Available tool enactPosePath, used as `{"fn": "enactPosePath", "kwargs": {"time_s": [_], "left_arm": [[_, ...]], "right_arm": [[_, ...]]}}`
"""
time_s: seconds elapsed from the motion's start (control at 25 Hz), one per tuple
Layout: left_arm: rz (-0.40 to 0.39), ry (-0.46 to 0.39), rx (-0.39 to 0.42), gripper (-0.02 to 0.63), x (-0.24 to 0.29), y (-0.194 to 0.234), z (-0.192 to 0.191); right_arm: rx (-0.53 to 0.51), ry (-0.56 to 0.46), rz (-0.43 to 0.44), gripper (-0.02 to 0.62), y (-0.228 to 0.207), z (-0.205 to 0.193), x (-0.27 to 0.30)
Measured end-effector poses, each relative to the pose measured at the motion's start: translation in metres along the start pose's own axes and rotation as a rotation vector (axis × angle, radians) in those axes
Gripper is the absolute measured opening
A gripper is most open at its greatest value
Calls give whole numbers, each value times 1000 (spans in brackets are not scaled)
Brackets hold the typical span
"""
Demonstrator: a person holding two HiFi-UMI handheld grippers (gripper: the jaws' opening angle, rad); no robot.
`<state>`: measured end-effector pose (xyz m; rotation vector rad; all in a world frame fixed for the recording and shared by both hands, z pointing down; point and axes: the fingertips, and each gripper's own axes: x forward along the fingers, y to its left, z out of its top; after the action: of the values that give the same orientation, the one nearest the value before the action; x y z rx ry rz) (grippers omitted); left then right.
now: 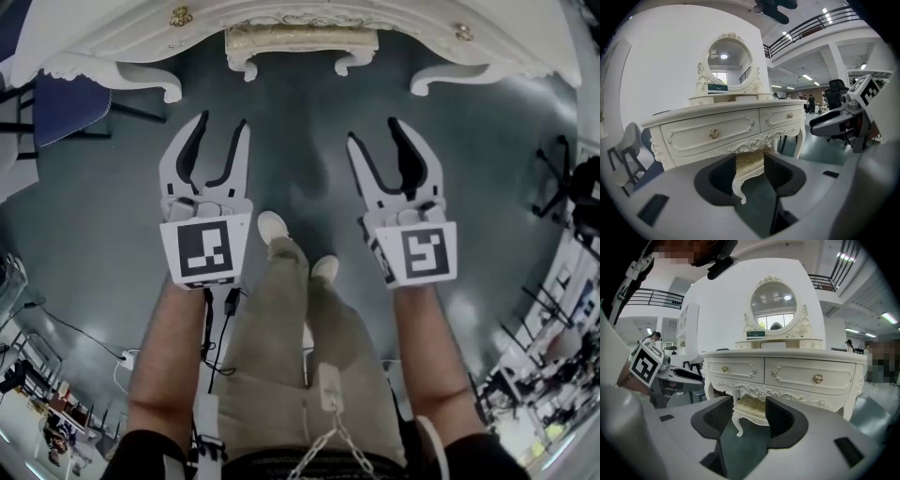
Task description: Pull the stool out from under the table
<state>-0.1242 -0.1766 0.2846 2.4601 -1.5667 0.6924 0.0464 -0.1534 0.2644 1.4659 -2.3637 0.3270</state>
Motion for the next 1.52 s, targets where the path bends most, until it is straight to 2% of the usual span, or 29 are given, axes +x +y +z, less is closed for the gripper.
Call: {"fn": "enactPosePath", "kwargs": {"time_s": [0.32, 0.44, 0.52, 0.68, 0.96, 1.16, 1.32, 1.52], "left_arm": [[0, 9, 55, 170, 11, 24, 15], [12, 8, 102, 169, 22, 24, 6], [19, 26, 101, 169, 34, 27, -6], [13, 75, 63, 170, 50, 24, -30], [25, 176, 94, 170, 87, 38, -76], [11, 168, 91, 183, 125, 38, -91], [2, 211, 98, 184, 161, 30, -115], [9, 249, 155, 193, 199, 36, -135]], "right_arm": [[-10, -25, 22, 204, 12, 28, 25], [-28, -21, 30, 204, 16, 27, 36], [-50, -15, 42, 204, 13, 22, 45], [-111, 18, 63, 206, -1, -3, 63], [-151, 123, 80, 216, -42, -55, 113], [-201, 176, 94, 221, -72, -75, 148], [-282, 227, 129, 223, -92, -97, 174], [-354, 282, 149, 230, -115, -126, 200]]}}
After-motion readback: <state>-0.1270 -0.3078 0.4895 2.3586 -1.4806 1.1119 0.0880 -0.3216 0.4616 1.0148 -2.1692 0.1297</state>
